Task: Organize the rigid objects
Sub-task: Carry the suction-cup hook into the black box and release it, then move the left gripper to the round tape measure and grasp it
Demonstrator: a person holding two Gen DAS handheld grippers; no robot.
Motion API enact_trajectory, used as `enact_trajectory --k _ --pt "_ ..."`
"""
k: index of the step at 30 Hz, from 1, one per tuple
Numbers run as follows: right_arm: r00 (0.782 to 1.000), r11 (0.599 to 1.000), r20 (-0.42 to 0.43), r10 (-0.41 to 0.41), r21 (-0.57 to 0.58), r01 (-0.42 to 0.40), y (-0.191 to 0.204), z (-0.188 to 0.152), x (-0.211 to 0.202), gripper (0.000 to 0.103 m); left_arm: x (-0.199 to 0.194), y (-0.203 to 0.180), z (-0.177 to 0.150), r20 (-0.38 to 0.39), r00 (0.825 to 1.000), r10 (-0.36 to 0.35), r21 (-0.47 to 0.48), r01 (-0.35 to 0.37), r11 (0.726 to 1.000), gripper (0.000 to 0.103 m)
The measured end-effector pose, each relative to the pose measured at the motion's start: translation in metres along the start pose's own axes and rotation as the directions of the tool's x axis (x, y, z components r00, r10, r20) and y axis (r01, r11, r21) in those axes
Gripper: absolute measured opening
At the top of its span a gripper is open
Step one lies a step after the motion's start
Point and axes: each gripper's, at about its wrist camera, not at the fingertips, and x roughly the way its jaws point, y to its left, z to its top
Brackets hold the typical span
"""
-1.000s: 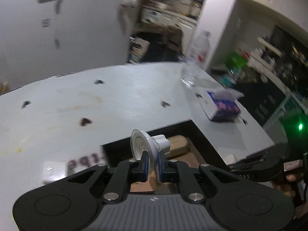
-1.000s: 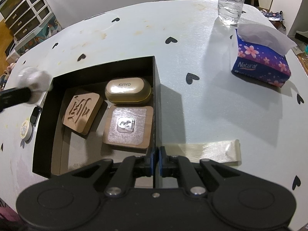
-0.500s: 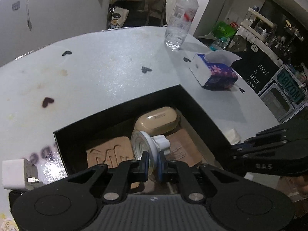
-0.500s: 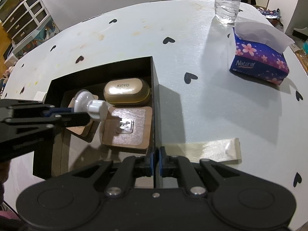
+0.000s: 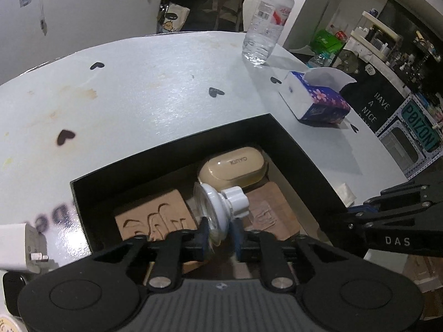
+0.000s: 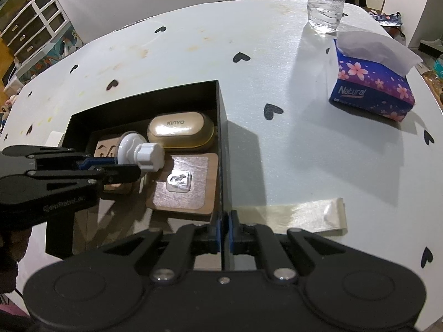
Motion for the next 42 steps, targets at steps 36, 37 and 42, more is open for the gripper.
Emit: enact_trajectory --k 36,37,42 --pt "1.0 1.0 0.0 -0.002 -0.013 0.002 0.002 -0.001 0.001 0.006 -0.13 0.009 -0.038 0.155 0.979 0.132 -0.258 -0.088 0.962 0.103" --pt "1.0 1.0 0.0 -0.002 -0.012 0.002 0.002 -0.001 0.001 0.006 -0.135 0.015 -0.041 0.162 0.976 0.147 -0.286 -0.096 0.953 0.103" --pt "1.0 1.0 0.001 -0.004 -0.014 0.004 0.003 -0.001 0.0 0.006 -0.15 0.039 -0.055 0.176 0.951 0.255 -0.391 -0.17 0.904 0.103"
